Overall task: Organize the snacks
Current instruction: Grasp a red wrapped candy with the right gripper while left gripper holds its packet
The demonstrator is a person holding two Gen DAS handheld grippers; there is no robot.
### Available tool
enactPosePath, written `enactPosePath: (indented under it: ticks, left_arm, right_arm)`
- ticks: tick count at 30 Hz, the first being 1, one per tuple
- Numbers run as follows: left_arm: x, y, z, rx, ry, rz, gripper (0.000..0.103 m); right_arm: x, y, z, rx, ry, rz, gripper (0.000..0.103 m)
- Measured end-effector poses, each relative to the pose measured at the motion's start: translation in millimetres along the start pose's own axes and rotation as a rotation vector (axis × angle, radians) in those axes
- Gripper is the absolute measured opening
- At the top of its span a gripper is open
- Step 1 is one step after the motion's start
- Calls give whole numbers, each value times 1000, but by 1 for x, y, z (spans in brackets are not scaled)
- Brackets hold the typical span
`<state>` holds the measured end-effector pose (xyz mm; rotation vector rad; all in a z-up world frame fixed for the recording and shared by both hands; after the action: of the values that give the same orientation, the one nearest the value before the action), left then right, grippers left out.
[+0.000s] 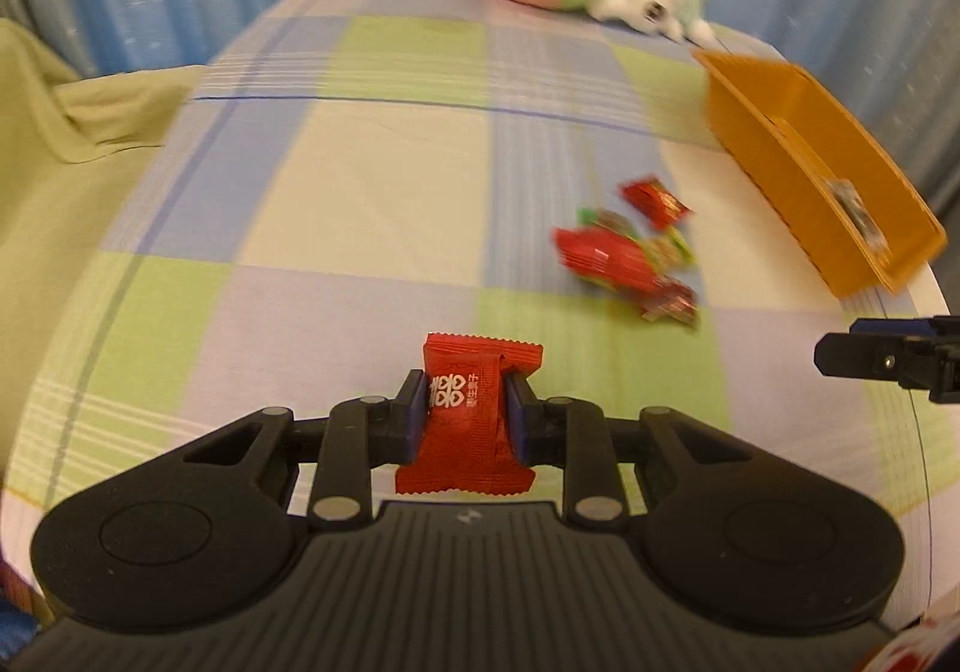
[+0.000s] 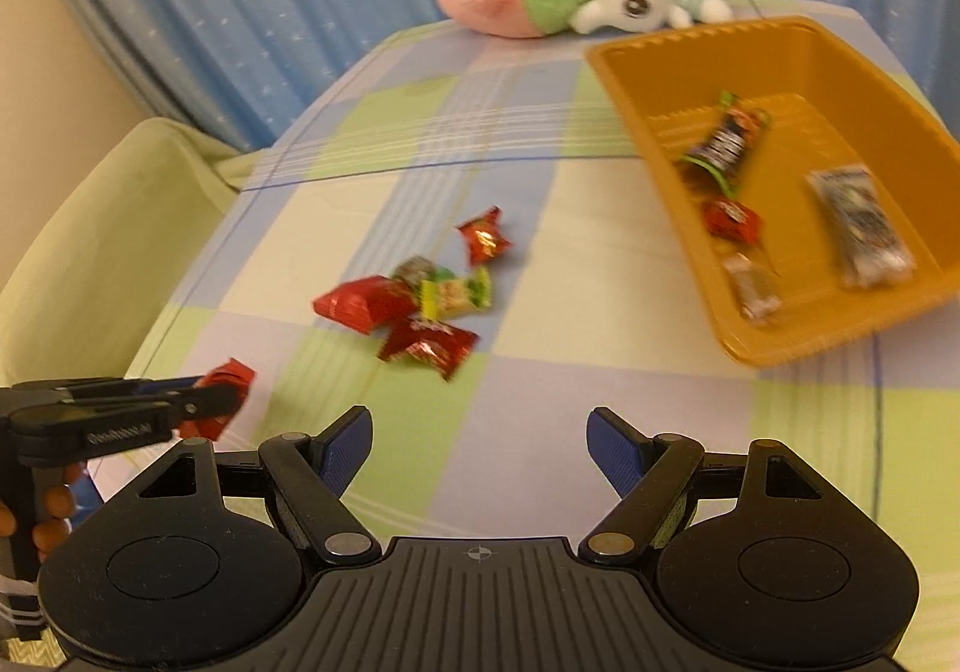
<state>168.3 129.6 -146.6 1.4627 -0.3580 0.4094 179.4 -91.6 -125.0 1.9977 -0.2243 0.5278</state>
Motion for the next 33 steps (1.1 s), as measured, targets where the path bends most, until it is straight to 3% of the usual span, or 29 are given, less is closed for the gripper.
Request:
enactPosePath:
  ticks: [4, 9, 18, 26, 33]
  left_arm:
    - [7, 6, -20, 24, 35, 19, 24]
    - [15, 7, -34, 35, 54, 32, 24]
    - [24, -1, -47, 31, 63, 30, 24]
    - [27, -10, -58, 29, 74, 14, 24]
    - [27, -16, -63, 23, 80, 0, 24]
  right_arm:
    - [14, -11, -13, 20, 33, 11, 78]
    - [35, -29, -32, 53, 63, 12, 67]
    - [65, -68, -55, 90, -9, -20, 59]
    - [74, -104, -54, 40, -115, -86, 49]
    - [64, -116, -54, -3, -80, -129, 33]
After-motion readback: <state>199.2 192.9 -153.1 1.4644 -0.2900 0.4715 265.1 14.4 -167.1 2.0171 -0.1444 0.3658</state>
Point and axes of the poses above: each gripper's, at about its wrist camera, not at the fingertips, and y roughly against the way its jaws point, z to its right, x to its top, the point moved 10 cm from there along -y, roughly the way its jaws point, and after that the axes turned 6 degrees about -z, right-handed, at the moved point
